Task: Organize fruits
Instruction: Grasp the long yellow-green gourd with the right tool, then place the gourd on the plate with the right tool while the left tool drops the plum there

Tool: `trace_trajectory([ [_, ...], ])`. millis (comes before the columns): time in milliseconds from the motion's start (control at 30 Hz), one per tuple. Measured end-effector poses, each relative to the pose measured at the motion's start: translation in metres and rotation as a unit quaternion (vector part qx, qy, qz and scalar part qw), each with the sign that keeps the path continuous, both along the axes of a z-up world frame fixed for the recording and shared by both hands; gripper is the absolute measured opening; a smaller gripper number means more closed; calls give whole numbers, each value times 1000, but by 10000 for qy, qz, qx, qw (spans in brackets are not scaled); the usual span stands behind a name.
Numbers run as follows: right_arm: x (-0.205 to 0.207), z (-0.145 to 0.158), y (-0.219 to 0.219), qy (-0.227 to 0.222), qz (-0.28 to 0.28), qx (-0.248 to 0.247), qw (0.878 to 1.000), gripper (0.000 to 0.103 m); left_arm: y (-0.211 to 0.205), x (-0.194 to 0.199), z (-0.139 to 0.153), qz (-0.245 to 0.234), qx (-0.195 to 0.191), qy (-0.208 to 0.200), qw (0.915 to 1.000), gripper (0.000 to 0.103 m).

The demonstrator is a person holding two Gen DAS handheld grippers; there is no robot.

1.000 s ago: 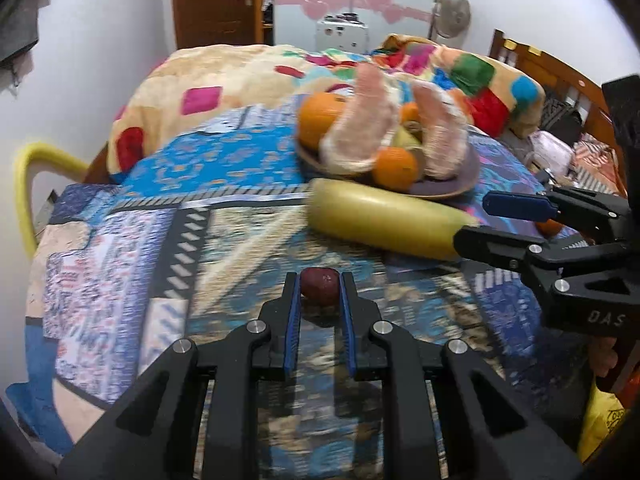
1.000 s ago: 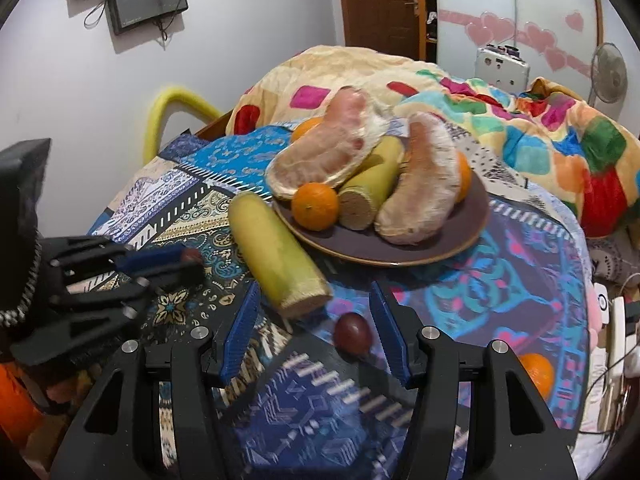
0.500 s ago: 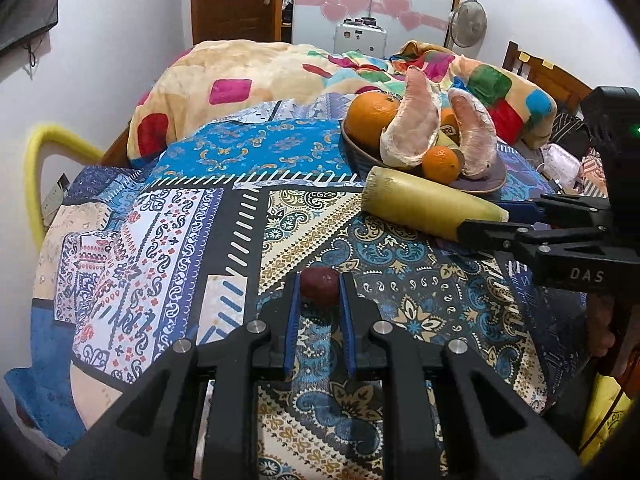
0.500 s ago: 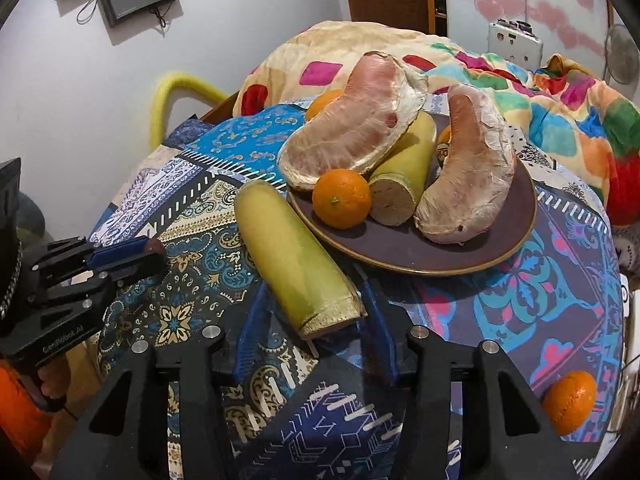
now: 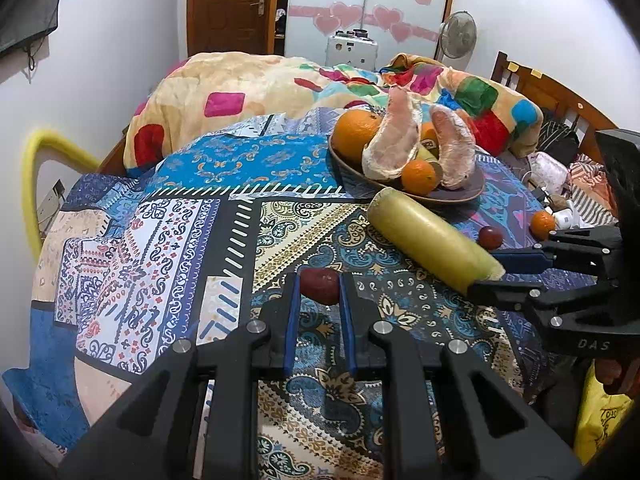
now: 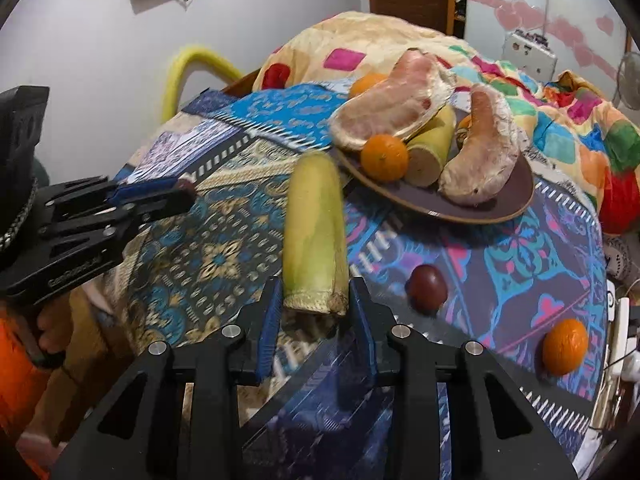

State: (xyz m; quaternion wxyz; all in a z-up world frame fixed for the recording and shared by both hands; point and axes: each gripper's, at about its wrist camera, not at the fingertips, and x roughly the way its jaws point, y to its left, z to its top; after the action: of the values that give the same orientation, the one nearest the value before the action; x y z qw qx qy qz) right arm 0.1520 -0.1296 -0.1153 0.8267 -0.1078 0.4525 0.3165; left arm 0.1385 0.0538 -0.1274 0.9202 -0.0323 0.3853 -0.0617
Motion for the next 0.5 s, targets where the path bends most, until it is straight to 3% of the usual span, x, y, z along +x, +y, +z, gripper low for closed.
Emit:
trace_trajectory([
  [200,20,5,9,109,-9,37,9999,38,1,1,-1,-24,-23,-14,10000,19],
  [500,50,-8,37,229,-14,-106,9997,36,8,8,-7,4,-40,30,10000,19],
])
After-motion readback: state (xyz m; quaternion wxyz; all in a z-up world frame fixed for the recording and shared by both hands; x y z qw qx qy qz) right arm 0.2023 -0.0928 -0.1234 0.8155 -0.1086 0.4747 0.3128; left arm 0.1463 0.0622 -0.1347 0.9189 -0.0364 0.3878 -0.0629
